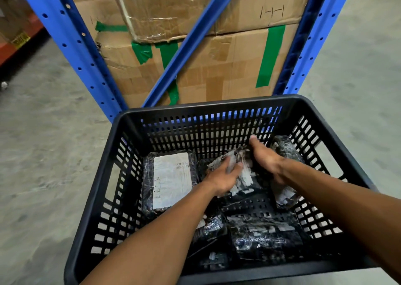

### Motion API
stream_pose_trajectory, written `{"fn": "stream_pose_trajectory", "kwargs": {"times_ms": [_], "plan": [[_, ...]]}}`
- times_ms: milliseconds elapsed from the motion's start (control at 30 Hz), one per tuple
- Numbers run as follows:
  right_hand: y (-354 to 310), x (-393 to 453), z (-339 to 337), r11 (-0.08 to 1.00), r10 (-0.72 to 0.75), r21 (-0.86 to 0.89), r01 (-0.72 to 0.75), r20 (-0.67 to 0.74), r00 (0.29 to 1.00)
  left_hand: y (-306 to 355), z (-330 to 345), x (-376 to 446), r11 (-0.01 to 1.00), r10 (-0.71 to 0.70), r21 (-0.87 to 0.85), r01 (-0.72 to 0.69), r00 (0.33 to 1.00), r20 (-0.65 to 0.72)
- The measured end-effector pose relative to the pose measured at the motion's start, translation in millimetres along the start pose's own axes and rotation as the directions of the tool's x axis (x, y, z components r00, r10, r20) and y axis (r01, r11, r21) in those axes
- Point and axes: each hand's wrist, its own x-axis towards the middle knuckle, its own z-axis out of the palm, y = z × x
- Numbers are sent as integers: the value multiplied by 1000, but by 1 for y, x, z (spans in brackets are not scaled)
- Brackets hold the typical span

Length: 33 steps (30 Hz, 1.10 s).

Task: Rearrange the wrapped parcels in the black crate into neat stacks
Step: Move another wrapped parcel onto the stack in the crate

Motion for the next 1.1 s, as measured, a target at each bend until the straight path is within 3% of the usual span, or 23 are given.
{"fn": "stream_pose_trajectory", "kwargs": {"times_ms": [133, 300, 467, 600, 833, 900, 967, 1033, 1100], "plan": [[-11, -12, -3, 958, -30, 287, 30, -5, 1000, 10, -9, -13, 990, 59, -129, -58, 998, 10], [-16, -30, -8, 803, -47, 596, 17, 35, 998, 23, -17, -30, 957, 110, -264, -120, 993, -50], [-40, -41, -18, 663, -123, 748, 40, 56, 991, 37, -43, -56, 844, 145, -501, -190, 981, -128], [-57, -48, -10, 615, -210, 788, 35, 121, 970, 38, -70, -72, 824, 94, -534, -189, 975, -201], [-85, -60, 24, 663, -339, 745, 66, 221, 915, 8, -95, -102, 904, 97, -349, -247, 914, -395], [-94, -66, 34, 694, -376, 714, 96, 245, 894, -3, -107, -110, 806, 114, -493, -327, 903, -414], [-103, -68, 48, 777, -400, 599, 194, 231, 887, -13, -119, -117, 628, 124, -677, -385, 908, -401], [-106, -65, 64, 866, -430, 341, 366, 133, 893, -21, -127, -124, 469, 146, -793, -389, 920, -365], [-99, -60, 78, 881, -459, 159, 446, 58, 886, -27, -130, -129, 353, 177, -872, -340, 939, -295]]}}
